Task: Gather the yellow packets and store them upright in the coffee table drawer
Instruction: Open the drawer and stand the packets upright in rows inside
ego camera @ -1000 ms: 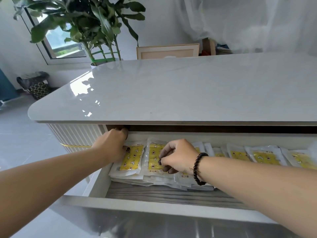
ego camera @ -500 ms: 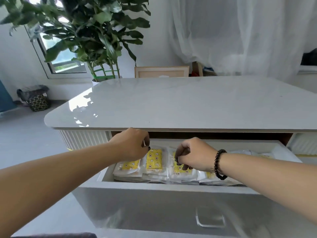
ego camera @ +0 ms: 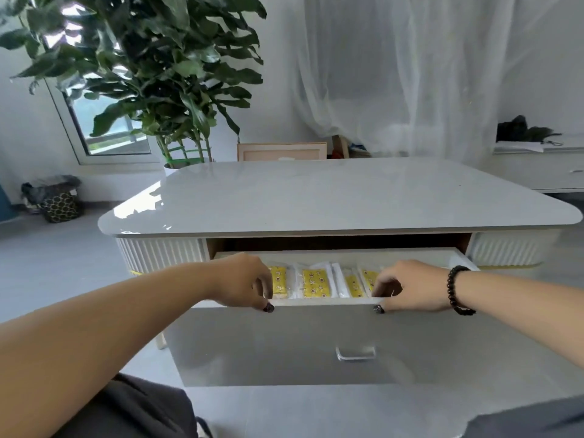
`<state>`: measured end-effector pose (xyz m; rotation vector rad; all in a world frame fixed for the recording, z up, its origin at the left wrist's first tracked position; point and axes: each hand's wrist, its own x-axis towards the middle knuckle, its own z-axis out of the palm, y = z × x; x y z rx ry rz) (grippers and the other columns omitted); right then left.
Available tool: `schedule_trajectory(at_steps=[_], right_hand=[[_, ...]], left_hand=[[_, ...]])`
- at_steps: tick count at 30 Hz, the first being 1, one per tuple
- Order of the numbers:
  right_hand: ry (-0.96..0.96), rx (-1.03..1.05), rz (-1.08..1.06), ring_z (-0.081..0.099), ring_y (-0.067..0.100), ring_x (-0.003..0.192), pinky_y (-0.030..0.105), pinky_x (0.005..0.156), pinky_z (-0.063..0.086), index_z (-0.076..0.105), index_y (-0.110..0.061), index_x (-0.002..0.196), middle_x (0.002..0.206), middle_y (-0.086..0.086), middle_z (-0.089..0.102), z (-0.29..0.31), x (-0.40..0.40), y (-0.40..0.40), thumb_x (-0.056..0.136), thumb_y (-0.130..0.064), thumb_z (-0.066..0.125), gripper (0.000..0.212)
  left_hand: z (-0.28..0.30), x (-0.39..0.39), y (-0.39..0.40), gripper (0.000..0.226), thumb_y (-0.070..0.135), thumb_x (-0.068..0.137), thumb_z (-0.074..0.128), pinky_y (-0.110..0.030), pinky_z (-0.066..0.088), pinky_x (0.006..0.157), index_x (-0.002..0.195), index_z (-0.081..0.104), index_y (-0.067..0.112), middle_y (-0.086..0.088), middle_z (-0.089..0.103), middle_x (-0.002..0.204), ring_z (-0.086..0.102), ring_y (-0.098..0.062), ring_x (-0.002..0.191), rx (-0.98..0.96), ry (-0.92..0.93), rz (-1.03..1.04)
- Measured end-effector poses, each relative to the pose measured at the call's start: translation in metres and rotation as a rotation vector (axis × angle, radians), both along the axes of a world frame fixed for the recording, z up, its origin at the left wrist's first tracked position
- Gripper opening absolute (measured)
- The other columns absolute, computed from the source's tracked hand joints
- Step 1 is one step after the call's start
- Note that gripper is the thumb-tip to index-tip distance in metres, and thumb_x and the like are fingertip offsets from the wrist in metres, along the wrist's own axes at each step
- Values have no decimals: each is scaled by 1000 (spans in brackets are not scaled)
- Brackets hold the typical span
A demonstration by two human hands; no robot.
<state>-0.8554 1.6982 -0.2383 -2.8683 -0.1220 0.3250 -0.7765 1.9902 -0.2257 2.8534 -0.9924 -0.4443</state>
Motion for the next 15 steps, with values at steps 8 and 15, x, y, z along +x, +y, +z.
schedule_trajectory(at_steps=[8,15], right_hand=[[-98,-165,26,58,5,77,17,68,47,71,-23,100,79,-15,60,5,-5,-3,82,-29,68,19],[-236,-324,40,56,14,108,30,85,50,58,-30,118,115,-10,59,4,18,-8,81,-41,66,39]], left_hand=[[-2,-3,-8,23,47,79,72,-30,53,75,96,69,32,16,68,93,60,-6,89,127,-223,-42],[-6,15,-14,55,49,80,68,-28,43,78,129,49,32,12,54,123,53,-14,114,143,-424,-20]])
